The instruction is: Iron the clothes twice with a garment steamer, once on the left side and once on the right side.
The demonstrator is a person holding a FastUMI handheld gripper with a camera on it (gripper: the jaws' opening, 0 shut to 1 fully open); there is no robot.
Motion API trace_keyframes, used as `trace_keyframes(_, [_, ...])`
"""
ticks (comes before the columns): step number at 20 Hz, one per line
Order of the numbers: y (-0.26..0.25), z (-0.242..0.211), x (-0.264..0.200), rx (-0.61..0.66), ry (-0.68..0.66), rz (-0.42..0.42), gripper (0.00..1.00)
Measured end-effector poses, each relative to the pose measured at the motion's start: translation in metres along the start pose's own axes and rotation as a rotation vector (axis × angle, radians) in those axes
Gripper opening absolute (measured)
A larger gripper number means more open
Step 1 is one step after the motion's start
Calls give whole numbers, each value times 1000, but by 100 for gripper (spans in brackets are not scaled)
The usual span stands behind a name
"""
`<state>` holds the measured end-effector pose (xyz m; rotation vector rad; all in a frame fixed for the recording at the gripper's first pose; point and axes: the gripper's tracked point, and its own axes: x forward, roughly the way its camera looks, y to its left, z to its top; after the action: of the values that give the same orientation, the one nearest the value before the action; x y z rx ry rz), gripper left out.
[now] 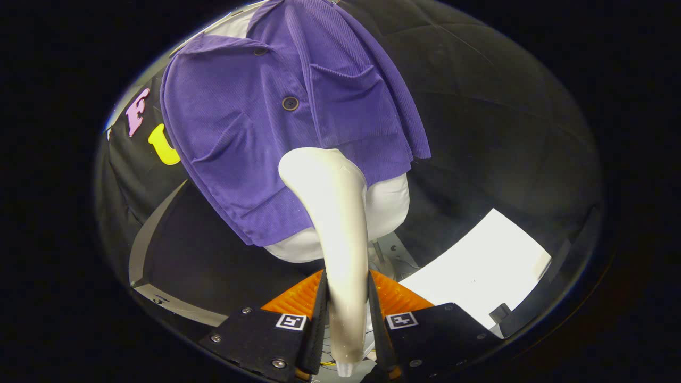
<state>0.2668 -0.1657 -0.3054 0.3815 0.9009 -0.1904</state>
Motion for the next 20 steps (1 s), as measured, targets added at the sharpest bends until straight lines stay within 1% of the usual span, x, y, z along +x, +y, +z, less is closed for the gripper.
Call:
trace_keyframes(2, [9,-2,-14,5,-24,23,40])
trace_keyframes(4, [23,-6,-39,-10,-54,53,40])
trace_keyframes(9, [77,-18,-102,-91,-116,159,40])
trace_keyframes(15, [137,-45,-169,-203,-167,293,40])
trace_keyframes(18, [166,-67,-191,-240,-177,364,40])
trace_keyframes(20, [178,-78,-204,-277,-176,390,40])
